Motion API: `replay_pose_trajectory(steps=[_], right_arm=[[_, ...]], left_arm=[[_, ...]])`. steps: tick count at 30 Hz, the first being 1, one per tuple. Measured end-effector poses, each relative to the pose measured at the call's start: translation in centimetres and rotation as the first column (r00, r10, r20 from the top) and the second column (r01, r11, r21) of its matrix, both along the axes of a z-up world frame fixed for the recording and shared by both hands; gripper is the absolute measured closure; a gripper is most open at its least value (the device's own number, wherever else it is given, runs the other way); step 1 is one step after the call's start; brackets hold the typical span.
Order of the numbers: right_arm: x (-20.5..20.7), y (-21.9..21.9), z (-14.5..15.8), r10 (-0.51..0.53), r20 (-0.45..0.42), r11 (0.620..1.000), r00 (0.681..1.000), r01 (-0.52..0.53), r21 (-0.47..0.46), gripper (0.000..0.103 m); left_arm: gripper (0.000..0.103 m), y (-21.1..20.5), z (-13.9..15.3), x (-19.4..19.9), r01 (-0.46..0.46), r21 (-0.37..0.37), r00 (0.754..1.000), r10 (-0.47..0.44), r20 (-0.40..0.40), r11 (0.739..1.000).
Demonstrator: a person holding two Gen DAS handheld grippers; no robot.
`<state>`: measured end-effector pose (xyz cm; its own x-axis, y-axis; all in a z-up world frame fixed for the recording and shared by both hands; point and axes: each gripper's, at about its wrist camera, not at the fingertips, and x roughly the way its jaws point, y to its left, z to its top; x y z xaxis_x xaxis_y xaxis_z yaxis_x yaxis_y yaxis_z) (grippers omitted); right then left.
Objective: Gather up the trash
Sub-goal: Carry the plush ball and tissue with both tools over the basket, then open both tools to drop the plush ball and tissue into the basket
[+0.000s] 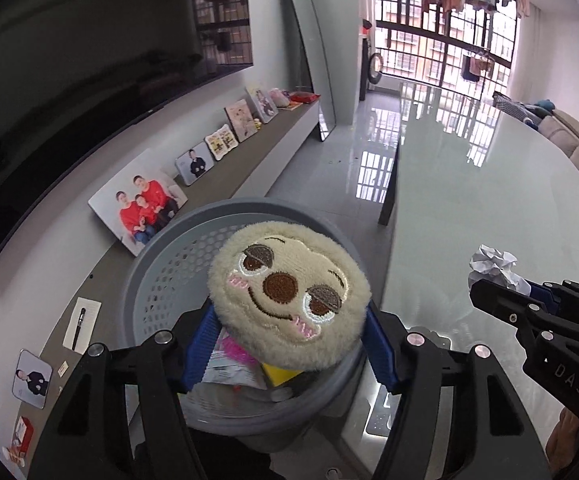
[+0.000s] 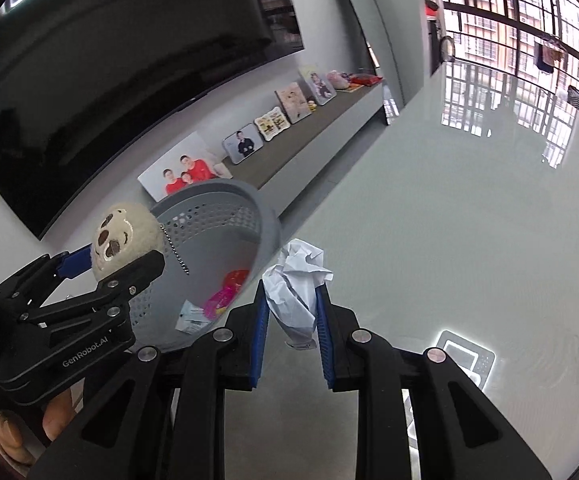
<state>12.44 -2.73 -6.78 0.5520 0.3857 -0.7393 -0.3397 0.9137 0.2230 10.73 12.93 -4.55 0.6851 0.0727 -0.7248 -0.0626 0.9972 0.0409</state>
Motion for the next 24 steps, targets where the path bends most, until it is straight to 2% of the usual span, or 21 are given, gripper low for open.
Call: replay_pose_trajectory(steps=[4,10,17,19,20,21,23,24], right_arm=[[1.4,4.3,-0.6,0.070,-0.016,0.997,0.997,-0.070,-0.016,0.081],[3.0,8.8,-1.7,0.140,-0.035,0.989,0.990,-0.141,-0.043,0.081],[4.1,10.8,-2.7,0.148,-0.051,0.987,0.988,-0.151,-0.056,0.081],[4.3,10.7,-3.1,0.146,-0.057,0.987,0.988,-0.150,-0.061,0.078],[4.3,10.8,-3.2,0.146,-0.057,0.987,0.988,-0.150,-0.061,0.073],[4.3,10.8,-3.2,0.145,-0.054,0.987,0.988,-0.148,-0.061,0.061],[3.9,10.5,-3.0,0.138,-0.033,0.988,0.990,-0.140,-0.062,0.047],[3.8,10.5,-2.9,0.137,-0.024,0.989,0.990,-0.138,-0.061,0.047]], left_arm=[[0.040,3.7,-1.3,0.2,-0.067,-0.006,0.998,0.067,-0.018,0.998],[0.040,6.4,-3.4,0.8,-0.112,-0.013,0.992,0.111,-0.059,0.994],[0.039,7.8,-4.7,1.9,-0.131,-0.023,0.989,0.129,-0.078,0.991],[0.037,8.0,-5.0,2.0,-0.136,-0.014,0.988,0.134,-0.082,0.991],[0.035,8.1,-5.1,2.0,-0.138,-0.015,0.987,0.137,-0.085,0.990],[0.034,8.2,-5.1,2.0,-0.141,-0.016,0.987,0.139,-0.085,0.990],[0.026,8.3,-5.0,1.9,-0.146,-0.015,0.986,0.144,-0.082,0.989],[0.024,8.4,-5.0,1.9,-0.148,-0.013,0.986,0.147,-0.080,0.989]])
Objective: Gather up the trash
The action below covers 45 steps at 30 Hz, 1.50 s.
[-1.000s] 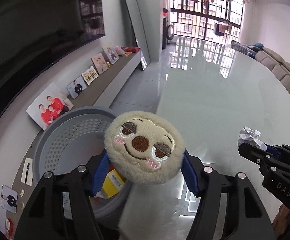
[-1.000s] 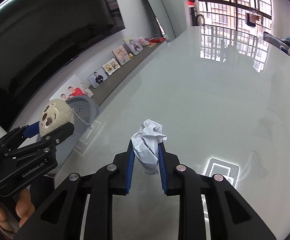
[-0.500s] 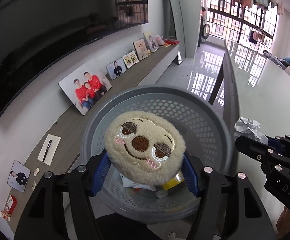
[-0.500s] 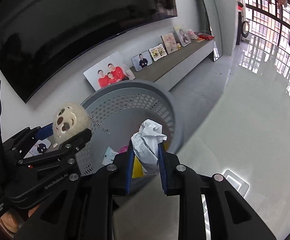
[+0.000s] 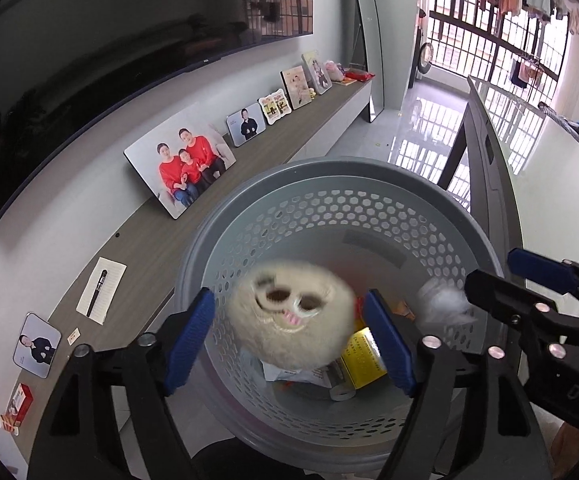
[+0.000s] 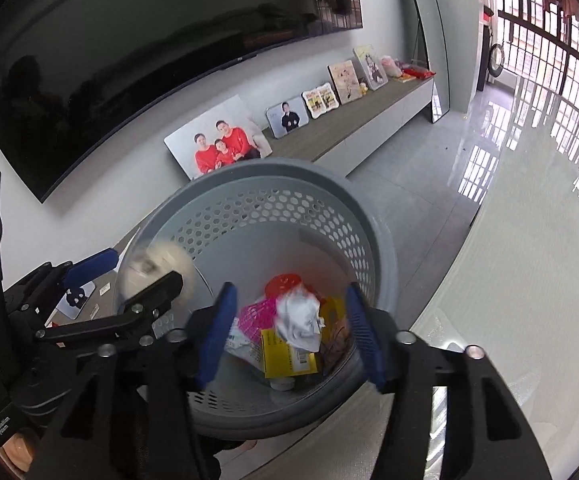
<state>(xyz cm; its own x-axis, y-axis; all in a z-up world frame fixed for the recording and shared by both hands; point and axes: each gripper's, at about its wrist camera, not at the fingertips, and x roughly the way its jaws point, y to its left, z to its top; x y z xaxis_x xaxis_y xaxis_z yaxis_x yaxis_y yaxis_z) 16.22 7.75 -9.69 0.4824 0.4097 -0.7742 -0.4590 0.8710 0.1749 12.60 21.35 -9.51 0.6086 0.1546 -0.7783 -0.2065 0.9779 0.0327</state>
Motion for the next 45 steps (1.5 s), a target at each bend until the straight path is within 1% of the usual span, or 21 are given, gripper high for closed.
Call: replay_pose_trajectory(steps=[3,6,8,12,14,23,29,45], right_arm=[[-0.4,-0.2,0.3,-0.004,0.011,1.000,1.000,0.004,0.004,0.047],[-0.4,-0.3,0.1,-0.009,0.002,1.000,1.000,0.009,0.006,0.047],[-0.5,-0.5,0.1,-0.017,0.003,1.000,1.000,0.017,0.004,0.047],[-0.7,-0.7,0.2,-0.035,0.012,0.999,0.999,0.035,-0.016,0.047],[-0.8,-0.6,0.2,-0.043,0.016,0.999,0.999,0.043,-0.030,0.047],[-1.1,-0.7,0.4,-0.064,0.031,0.997,0.997,0.065,-0.034,0.044],[-1.3,-0.9,0.6,-0.073,0.040,0.997,0.997,0.074,-0.030,0.043],[-1.7,-1.1,0.9,-0.085,0.048,0.996,0.995,0.086,-0.017,0.043]], left_arm=[[0.023,0.1,0.1,-0.1,-0.010,-0.004,1.000,0.010,-0.006,1.000],[0.019,0.3,0.4,-0.1,-0.029,-0.008,1.000,0.029,-0.004,1.000],[0.018,0.4,0.5,-0.3,-0.038,-0.008,0.999,0.038,-0.001,0.999],[0.017,0.4,0.7,-0.5,-0.057,-0.004,0.998,0.057,-0.007,0.998],[0.014,0.5,0.8,-0.7,-0.069,-0.003,0.998,0.069,-0.008,0.998],[0.014,0.5,1.4,-1.8,-0.106,0.011,0.994,0.106,-0.003,0.994],[0.007,0.3,1.7,-2.3,-0.126,0.027,0.992,0.126,-0.003,0.992],[0.006,0.5,2.2,-2.6,-0.159,0.053,0.987,0.160,-0.016,0.986]])
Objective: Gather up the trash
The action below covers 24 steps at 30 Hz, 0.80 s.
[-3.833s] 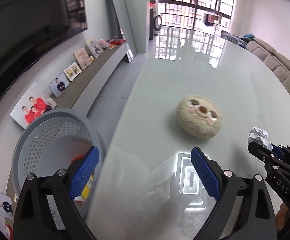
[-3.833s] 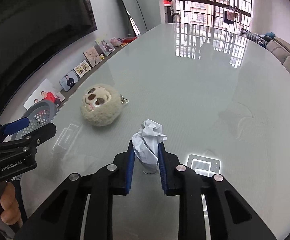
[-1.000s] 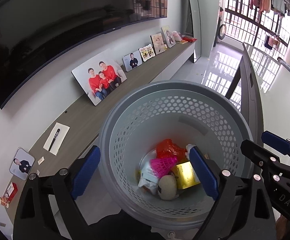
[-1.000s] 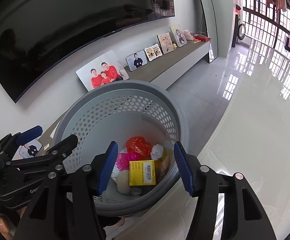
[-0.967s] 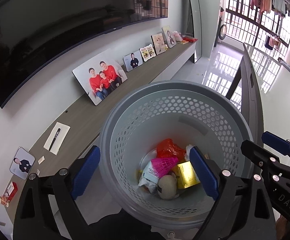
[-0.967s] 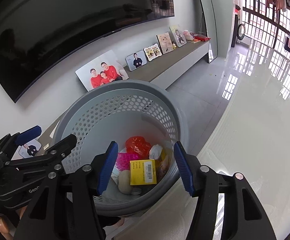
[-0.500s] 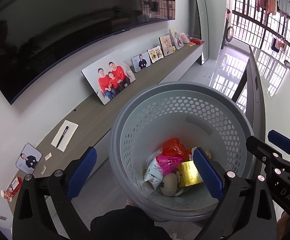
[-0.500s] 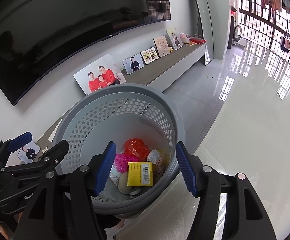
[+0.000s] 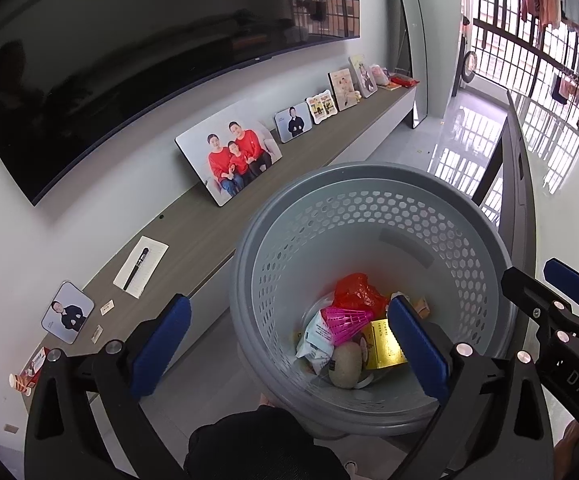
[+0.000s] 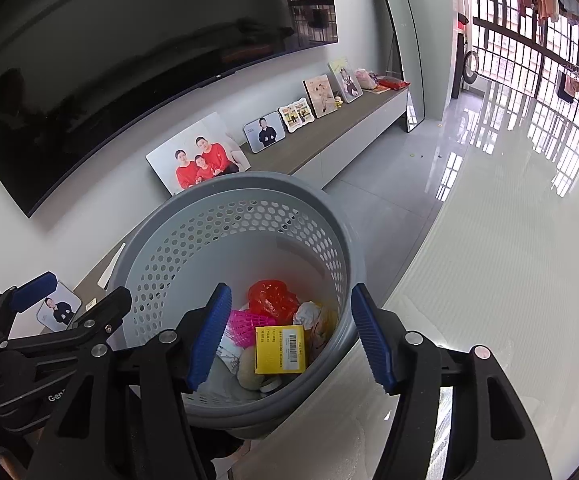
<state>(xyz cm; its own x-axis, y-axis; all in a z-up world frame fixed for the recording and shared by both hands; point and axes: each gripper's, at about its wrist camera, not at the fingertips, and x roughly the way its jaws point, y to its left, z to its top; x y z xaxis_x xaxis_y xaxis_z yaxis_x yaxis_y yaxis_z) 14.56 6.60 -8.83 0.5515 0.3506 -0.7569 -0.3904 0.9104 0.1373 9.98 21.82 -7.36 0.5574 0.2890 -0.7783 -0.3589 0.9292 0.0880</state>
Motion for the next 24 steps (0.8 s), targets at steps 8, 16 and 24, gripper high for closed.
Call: replay_pose_trajectory(steps=[8,16,24], right_arm=[[-0.01,-0.04,0.08,-0.004,-0.001,1.000,1.000,0.004,0.004,0.043],[-0.04,-0.05,0.11,-0.005,-0.001,1.000,1.000,0.005,0.003,0.043],[-0.02,-0.09,0.06,-0.005,-0.001,1.000,1.000,0.005,0.005,0.043]], left_arm=[[0.006,-0.11,0.17,-0.03,-0.002,0.004,1.000,0.002,0.001,1.000],[0.006,0.21,0.44,-0.04,-0.015,0.000,1.000,0.015,0.002,1.000],[0.006,0.16,0.54,-0.09,-0.019,0.021,1.000,0.018,0.004,1.000]])
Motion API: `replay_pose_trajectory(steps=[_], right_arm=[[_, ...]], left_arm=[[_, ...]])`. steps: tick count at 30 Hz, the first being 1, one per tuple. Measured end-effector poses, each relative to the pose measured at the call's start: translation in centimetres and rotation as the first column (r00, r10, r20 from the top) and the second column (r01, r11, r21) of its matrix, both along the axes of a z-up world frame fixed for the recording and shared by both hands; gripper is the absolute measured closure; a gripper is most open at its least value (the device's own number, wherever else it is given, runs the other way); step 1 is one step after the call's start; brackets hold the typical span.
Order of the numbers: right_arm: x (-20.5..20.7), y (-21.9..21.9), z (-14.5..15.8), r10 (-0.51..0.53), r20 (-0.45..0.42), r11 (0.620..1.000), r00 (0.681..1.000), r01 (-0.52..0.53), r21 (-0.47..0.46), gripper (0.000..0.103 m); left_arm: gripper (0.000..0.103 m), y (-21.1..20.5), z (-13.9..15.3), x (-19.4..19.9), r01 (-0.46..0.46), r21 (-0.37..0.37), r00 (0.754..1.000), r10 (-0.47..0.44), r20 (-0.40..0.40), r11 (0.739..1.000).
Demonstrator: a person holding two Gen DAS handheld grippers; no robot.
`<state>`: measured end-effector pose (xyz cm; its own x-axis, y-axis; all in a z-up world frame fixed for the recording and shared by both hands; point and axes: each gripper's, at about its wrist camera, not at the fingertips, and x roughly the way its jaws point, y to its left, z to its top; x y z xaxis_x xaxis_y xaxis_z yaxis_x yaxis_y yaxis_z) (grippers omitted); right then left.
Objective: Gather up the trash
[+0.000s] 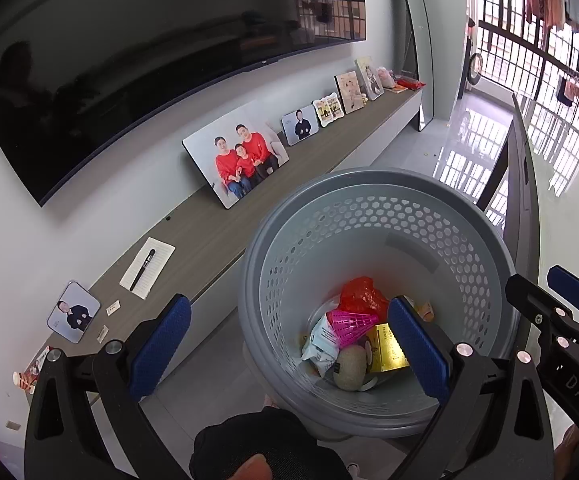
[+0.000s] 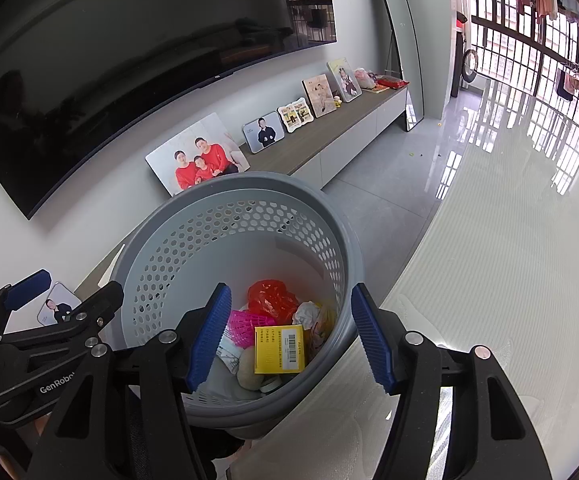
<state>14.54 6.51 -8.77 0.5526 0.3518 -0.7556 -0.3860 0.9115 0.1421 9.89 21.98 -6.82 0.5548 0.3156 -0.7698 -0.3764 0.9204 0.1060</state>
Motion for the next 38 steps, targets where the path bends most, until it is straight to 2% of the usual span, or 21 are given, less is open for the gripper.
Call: replay_pose_trajectory(steps=[38], right_arm=[[-0.07,0.07,0.15,0.002,0.001,1.000,1.000,-0.002,0.000,0.043]], left_arm=[[0.006,0.14,-0.14,0.28,-0.013,0.008,1.000,0.013,-0.009,1.000]])
